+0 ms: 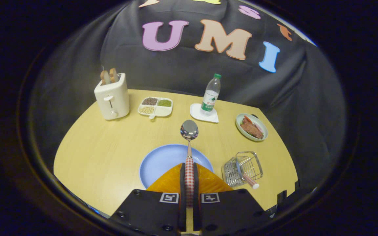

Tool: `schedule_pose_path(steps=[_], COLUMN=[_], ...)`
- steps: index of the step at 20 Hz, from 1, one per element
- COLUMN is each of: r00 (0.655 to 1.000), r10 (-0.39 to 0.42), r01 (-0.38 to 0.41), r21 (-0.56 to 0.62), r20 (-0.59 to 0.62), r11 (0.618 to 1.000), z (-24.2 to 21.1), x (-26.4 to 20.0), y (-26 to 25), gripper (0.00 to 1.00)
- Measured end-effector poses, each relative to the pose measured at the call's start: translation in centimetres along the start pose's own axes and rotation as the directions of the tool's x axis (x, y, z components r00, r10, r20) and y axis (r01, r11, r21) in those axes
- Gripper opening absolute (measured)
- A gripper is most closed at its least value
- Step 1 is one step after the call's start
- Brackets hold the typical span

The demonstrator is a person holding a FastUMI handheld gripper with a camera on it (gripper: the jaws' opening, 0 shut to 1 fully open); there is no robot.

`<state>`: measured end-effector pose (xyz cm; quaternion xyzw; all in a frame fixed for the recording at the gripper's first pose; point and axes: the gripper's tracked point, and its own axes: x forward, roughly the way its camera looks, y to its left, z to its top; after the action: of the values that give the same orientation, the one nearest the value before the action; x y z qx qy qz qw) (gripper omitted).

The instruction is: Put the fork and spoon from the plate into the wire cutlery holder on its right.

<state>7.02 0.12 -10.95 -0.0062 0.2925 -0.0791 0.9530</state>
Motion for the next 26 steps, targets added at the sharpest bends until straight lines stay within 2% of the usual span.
schedule_pose_path(steps=[4, 9, 13, 17, 20, 26], r00=[0.991, 0.938, 0.894, 0.814, 0.773, 0.665], r10=[-0.056, -0.153, -0.103, -0.098, -0.049, 0.052], r01=[0.071, 0.197, 0.21, 0.283, 0.304, 0.278], r21=[0.127, 0.113, 0.204, 0.244, 0.301, 0.311], r20=[-0.118, -0.312, -0.435, -0.573, -0.633, -0.745], r11=[0.989, 0.974, 0.956, 0.927, 0.904, 0.909], z=[0.5, -0.6, -1.4, -3.2, -3.3, -4.9], x=[-1.8, -2.6, -1.8, -1.5, -0.3, 2.8], y=[-4.0, -9.3, -9.9, -11.7, -11.9, -12.2], gripper=[0.11, 0.11, 0.11, 0.11, 0.11, 0.11])
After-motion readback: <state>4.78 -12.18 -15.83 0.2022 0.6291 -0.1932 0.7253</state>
